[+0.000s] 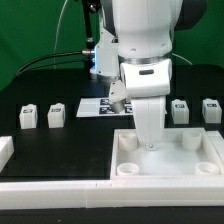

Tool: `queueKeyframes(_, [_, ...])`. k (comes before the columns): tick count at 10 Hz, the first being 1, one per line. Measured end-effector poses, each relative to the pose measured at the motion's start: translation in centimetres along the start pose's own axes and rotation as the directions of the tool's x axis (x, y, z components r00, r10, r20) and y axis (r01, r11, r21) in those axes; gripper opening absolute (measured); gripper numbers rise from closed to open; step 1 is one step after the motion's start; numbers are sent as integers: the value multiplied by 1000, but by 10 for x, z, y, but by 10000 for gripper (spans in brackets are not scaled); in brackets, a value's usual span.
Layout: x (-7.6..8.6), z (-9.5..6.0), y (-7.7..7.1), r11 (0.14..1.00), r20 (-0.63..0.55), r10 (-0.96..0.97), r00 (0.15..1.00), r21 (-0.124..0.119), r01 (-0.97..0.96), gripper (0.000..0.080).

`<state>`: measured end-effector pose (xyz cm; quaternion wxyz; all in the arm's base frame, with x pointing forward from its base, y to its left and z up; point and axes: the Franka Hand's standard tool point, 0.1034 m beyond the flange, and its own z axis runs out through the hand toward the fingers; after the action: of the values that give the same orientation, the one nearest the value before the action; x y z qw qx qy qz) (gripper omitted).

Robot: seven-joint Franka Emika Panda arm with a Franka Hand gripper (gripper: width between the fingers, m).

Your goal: Assemble one leg

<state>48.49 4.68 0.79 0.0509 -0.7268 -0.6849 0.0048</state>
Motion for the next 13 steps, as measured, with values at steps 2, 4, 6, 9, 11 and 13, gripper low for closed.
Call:
queueKeyframes(2, [1,-1,-2,1000,1,24,1000,1,-24,639])
queueKeyframes(4, [3,-7,-6,998,5,58,998,-4,-58,648])
queueKeyframes(6, [1,-27,-20,994,14,109,994,-29,-109,649])
queueKeyframes(9, [-4,-49,-39,982,11,169,985,-85,-168,649])
queueKeyframes(11, [-5,-46,-41,979,11,189,982,-80,-187,649])
queueKeyframes(13, [-4,-46,-41,935,-5,347,938,-78,-347,649])
